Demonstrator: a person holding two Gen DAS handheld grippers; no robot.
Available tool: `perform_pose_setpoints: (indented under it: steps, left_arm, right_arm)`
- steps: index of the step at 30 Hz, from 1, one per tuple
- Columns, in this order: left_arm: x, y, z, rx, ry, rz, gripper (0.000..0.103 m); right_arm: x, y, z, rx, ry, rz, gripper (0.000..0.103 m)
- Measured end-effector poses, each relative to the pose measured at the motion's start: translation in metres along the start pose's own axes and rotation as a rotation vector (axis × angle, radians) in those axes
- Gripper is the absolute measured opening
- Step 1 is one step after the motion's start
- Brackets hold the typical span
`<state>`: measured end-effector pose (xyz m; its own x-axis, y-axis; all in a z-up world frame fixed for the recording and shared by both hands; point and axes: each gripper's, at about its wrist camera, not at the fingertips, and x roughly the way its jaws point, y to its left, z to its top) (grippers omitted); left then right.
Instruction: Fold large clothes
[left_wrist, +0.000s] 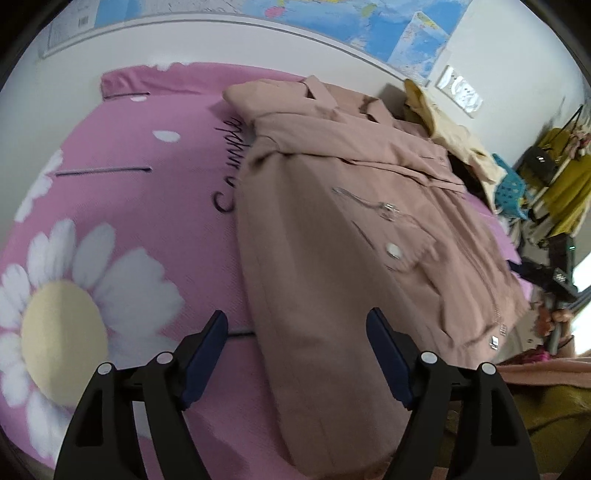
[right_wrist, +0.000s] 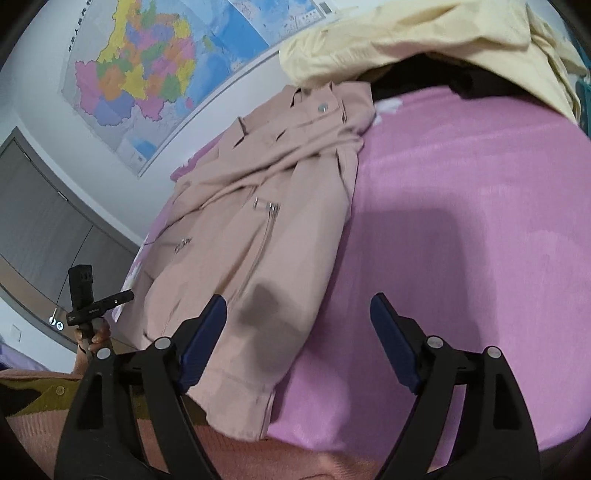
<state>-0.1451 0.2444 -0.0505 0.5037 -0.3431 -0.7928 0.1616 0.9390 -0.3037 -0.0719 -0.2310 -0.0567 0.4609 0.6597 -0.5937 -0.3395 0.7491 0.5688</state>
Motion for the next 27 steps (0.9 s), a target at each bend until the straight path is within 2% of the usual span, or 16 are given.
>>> perform_pose_setpoints:
  steps: [3, 5, 6, 7, 10, 13, 16, 17, 18, 19, 20, 24, 26, 27]
  left_arm:
    - [0.001, -0.007, -0.005, 0.001, 0.014, -0.04, 0.076]
    - [0.003, -0.013, -0.009, -0.022, 0.021, -0.13, 0.08]
    - [0.004, -0.016, -0.011, -0.044, 0.03, -0.211, 0.08]
    - [0.005, -0.017, -0.013, -0.052, 0.032, -0.243, 0.083]
    - [0.004, -0.019, -0.018, -0.069, 0.014, -0.252, 0.083]
    - [0.005, -0.012, -0.019, -0.132, 0.014, -0.316, 0.083]
    - [0.008, -0.015, -0.016, -0.129, 0.019, -0.304, 0.082]
    - [0.008, -0.016, -0.015, -0.13, 0.022, -0.281, 0.074]
    - [0.008, -0.017, -0.013, -0.125, 0.033, -0.246, 0.072]
    - [0.008, -0.018, -0.013, -0.115, 0.044, -0.22, 0.065]
    - [0.007, -0.016, -0.011, -0.11, 0.052, -0.203, 0.064]
    - [0.003, -0.014, -0.016, -0.092, 0.058, -0.2, 0.073]
    - [0.005, -0.021, -0.016, -0.064, 0.053, -0.194, 0.085]
    - [0.007, -0.026, -0.016, -0.05, 0.052, -0.195, 0.088]
  right_arm:
    - [0.004, 0.002, -0.009, -0.003, 0.017, 0.016, 0.08]
    - [0.007, 0.008, -0.015, -0.018, 0.019, 0.022, 0.083]
    - [0.007, 0.011, -0.016, -0.033, 0.023, 0.026, 0.084]
    - [0.008, 0.013, -0.018, -0.04, 0.028, 0.035, 0.084]
    - [0.012, 0.018, -0.021, -0.049, 0.045, 0.082, 0.084]
    - [0.017, 0.023, -0.022, -0.061, 0.061, 0.135, 0.084]
    - [0.024, 0.027, -0.022, -0.075, 0.071, 0.188, 0.084]
    - [0.026, 0.03, -0.022, -0.088, 0.075, 0.193, 0.084]
    - [0.028, 0.032, -0.021, -0.092, 0.078, 0.197, 0.083]
    - [0.029, 0.032, -0.021, -0.092, 0.082, 0.214, 0.082]
    - [0.03, 0.032, -0.02, -0.089, 0.086, 0.223, 0.081]
    - [0.029, 0.033, -0.022, -0.103, 0.087, 0.226, 0.079]
    - [0.031, 0.035, -0.022, -0.105, 0.087, 0.22, 0.079]
    - [0.033, 0.038, -0.021, -0.104, 0.087, 0.223, 0.079]
